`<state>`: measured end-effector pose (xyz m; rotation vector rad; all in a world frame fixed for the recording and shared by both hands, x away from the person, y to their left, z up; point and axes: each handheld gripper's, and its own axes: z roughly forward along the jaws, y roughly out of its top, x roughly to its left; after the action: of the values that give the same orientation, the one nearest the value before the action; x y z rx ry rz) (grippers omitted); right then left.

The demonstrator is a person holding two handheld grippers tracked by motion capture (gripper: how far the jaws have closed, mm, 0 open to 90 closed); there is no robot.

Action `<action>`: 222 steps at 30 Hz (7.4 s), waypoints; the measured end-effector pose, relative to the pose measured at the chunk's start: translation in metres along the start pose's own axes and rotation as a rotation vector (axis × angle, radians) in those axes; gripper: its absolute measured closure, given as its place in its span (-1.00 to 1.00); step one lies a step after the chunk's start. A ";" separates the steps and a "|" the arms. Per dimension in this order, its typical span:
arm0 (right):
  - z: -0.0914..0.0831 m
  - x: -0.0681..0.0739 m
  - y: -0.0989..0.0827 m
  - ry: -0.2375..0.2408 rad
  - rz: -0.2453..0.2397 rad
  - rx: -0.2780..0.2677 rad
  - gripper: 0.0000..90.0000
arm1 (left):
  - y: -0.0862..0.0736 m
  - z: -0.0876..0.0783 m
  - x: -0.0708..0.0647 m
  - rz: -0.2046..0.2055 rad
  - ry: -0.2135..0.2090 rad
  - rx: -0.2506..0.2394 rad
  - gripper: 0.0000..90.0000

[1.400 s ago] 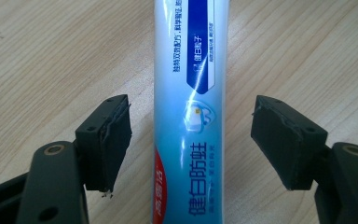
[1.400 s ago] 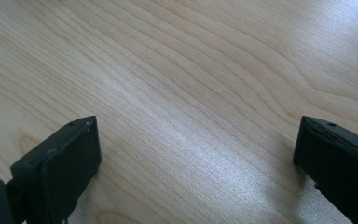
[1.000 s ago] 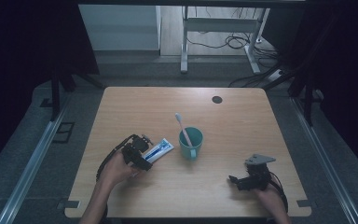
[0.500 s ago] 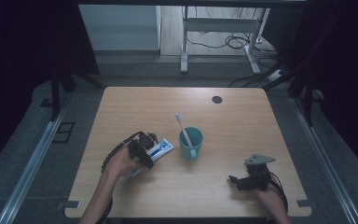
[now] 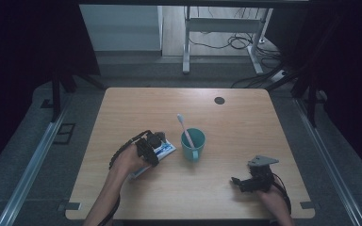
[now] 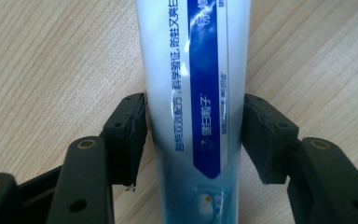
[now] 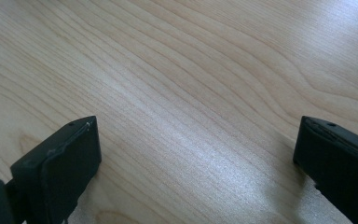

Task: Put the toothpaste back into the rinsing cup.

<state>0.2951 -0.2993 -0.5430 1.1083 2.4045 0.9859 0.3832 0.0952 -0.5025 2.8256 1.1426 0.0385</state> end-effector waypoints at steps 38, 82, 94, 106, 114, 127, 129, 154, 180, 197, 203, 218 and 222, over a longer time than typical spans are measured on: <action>0.000 0.000 0.000 0.000 0.000 0.000 -0.99 | -0.020 -0.034 0.006 0.033 -0.057 -0.165 0.61; 0.000 0.000 0.000 0.000 -0.004 -0.003 -0.99 | -0.053 -0.081 -0.008 0.088 -0.158 -0.653 0.61; 0.000 0.000 0.000 0.000 -0.005 0.000 -0.99 | -0.044 -0.092 -0.012 0.087 -0.165 -0.713 0.61; 0.000 0.000 0.000 -0.001 -0.004 -0.003 -0.99 | -0.033 -0.102 -0.018 0.095 -0.167 -0.767 0.61; 0.000 0.000 0.000 -0.001 -0.005 -0.003 -0.99 | -0.022 -0.109 -0.025 0.103 -0.168 -0.793 0.61; 0.000 0.000 0.000 0.000 -0.003 -0.002 -0.99 | -0.005 -0.114 -0.031 0.102 -0.174 -0.834 0.61; 0.000 0.000 0.000 -0.001 -0.004 -0.001 -0.99 | -0.002 -0.115 -0.032 0.100 -0.177 -0.841 0.61; 0.000 0.000 0.000 -0.001 -0.004 -0.001 -0.99 | 0.033 -0.119 -0.042 0.041 -0.148 -0.922 0.61; 0.000 0.000 0.000 -0.001 -0.005 -0.001 -0.99 | 0.066 -0.107 -0.051 0.010 -0.142 -1.011 0.60; 0.000 0.000 0.000 -0.001 -0.005 -0.002 -0.99 | 0.071 -0.082 -0.056 0.012 -0.112 -0.997 0.60; 0.000 0.000 0.000 0.000 -0.003 -0.002 -0.99 | 0.071 -0.072 -0.059 0.013 -0.110 -0.987 0.60; 0.000 0.000 0.000 0.000 -0.004 -0.003 -0.99 | 0.069 -0.053 -0.063 -0.003 -0.113 -0.972 0.59; 0.000 0.000 0.000 0.000 -0.003 -0.003 -0.99 | 0.069 -0.050 -0.064 -0.003 -0.114 -0.970 0.59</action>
<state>0.2953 -0.2993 -0.5431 1.1028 2.4035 0.9877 0.3822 0.0056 -0.4455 1.9314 0.7846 0.3270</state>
